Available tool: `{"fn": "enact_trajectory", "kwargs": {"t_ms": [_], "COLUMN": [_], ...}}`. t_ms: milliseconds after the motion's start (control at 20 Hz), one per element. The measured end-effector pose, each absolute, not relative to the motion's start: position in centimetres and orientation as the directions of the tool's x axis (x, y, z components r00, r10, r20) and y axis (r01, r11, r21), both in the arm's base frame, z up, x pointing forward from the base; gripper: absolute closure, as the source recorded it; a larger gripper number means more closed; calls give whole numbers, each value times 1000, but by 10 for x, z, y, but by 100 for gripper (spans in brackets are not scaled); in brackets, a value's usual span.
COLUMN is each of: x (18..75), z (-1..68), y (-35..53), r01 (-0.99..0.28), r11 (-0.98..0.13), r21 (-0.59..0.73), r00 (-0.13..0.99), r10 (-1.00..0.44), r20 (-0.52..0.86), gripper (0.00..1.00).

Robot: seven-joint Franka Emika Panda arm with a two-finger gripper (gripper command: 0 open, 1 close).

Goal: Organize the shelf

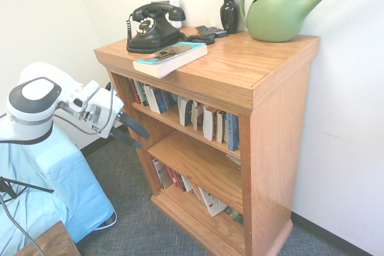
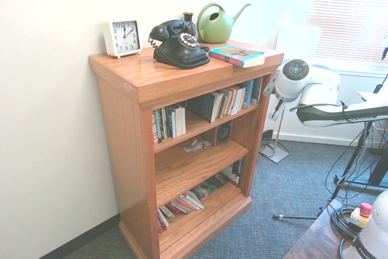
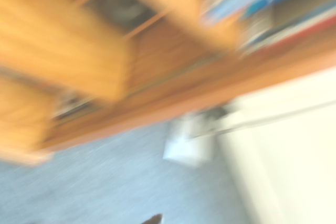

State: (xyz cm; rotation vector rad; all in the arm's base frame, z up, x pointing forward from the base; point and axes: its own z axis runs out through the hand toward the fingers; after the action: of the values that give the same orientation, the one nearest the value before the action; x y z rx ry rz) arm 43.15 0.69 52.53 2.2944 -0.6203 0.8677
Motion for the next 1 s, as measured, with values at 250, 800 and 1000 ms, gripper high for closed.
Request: {"fn": "enact_trajectory", "kwargs": {"t_ms": [250,800,1000], "x": [445,471,481], "z": [569,588,586], "y": [32,72,97], "r01": [-622,-660,-628], "r11": [-600,-434,-475], "r21": [504,613,617], "r00": [606,536,528], "r10": [40,299,322], "r20": [794,790,785], "gripper": [0,0,0]}}
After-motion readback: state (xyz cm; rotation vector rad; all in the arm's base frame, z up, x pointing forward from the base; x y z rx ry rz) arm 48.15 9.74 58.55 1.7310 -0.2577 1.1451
